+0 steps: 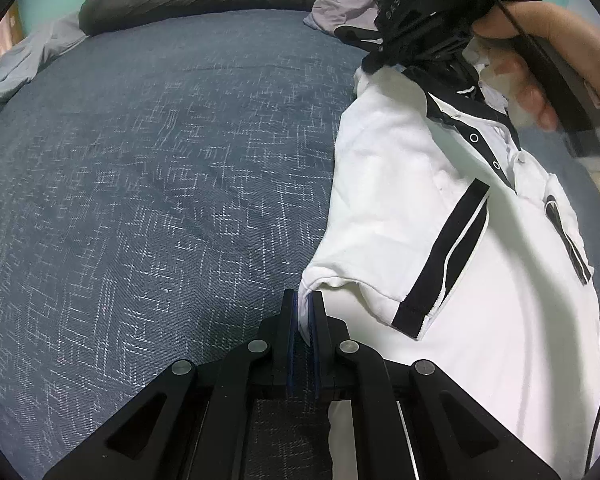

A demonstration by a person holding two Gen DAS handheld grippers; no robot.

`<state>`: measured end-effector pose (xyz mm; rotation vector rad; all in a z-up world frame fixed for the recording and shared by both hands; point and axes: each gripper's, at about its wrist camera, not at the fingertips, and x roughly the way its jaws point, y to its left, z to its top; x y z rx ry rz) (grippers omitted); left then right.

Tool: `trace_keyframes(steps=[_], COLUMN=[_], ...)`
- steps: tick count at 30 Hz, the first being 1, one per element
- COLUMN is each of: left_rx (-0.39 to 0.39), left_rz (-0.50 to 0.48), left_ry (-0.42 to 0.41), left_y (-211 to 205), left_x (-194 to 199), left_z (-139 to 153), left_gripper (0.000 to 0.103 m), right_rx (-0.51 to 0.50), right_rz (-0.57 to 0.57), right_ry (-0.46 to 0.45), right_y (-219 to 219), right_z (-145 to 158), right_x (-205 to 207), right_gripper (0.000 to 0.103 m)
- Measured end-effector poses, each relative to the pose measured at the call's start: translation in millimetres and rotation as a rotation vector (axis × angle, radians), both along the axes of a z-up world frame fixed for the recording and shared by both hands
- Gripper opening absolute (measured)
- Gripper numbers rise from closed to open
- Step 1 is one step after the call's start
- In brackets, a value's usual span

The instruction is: Fold clothes

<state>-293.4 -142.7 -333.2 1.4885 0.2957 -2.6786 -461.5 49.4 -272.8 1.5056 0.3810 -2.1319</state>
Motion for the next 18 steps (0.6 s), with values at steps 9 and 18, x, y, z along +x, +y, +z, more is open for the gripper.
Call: trace_keyframes(steps=[9,18], left_rx=[-0.019,-0.096], left_rz=[-0.011,-0.029], left_ry=[-0.005,-0.008], left_y=[3.7,11.4], left_x=[1.5,1.0], left_z=[3.9,0.9], left_gripper=[0.006,0.006], right_rx=[-0.064,-0.066], right_rz=[-0.074,-0.078], right_ry=[-0.035,-0.043], right_y=[17.2,23.2], right_z=[2.2,2.4], right_x=[-12.2,-12.4], right_gripper=[0.002,0.002])
